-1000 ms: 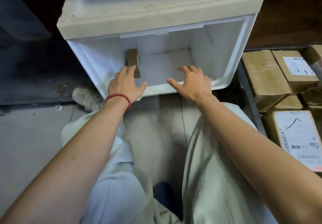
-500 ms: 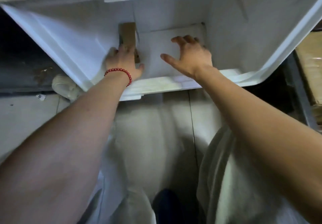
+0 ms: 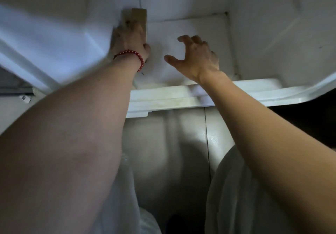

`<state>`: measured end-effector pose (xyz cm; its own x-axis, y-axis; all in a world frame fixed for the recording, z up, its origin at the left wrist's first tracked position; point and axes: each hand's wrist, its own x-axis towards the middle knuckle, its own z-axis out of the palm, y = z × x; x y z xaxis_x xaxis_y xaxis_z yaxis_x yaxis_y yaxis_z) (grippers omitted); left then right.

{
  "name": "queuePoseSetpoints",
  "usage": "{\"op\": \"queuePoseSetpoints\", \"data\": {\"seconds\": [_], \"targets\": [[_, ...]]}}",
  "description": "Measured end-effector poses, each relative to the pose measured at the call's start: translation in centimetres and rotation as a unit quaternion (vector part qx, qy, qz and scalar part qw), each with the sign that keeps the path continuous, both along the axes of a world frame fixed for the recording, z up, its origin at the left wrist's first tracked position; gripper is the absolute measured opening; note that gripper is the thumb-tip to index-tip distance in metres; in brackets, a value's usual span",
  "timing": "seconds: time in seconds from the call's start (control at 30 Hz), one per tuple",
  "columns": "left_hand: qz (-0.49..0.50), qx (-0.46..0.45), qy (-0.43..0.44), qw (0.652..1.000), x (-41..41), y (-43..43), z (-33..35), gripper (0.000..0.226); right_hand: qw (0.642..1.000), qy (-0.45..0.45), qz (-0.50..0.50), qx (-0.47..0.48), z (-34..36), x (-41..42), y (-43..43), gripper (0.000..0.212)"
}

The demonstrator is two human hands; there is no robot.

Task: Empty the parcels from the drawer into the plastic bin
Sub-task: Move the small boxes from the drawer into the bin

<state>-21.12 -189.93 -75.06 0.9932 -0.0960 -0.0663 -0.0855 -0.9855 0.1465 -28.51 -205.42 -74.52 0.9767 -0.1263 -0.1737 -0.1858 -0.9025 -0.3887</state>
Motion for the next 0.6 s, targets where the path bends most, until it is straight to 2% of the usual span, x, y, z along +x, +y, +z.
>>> {"op": "queuePoseSetpoints", "data": {"seconds": [0.2,0.4,0.6], "targets": [[-0.008,0.008,-0.012,1.000,-1.4,0.5,2.0,0.057,1.000,-0.013,-0.002,-0.003,1.3,-1.7,0.0,0.068],[-0.028,0.034,0.009,0.999,-6.2,0.2,5.8,0.062,1.000,-0.031,0.004,-0.001,4.2,-5.7,-0.5,0.068],[-0.097,-0.042,-0.029,0.994,-12.1,-0.9,10.4,0.054,0.995,-0.088,-0.014,0.036,8.5,-10.8,-2.1,0.069]]}}
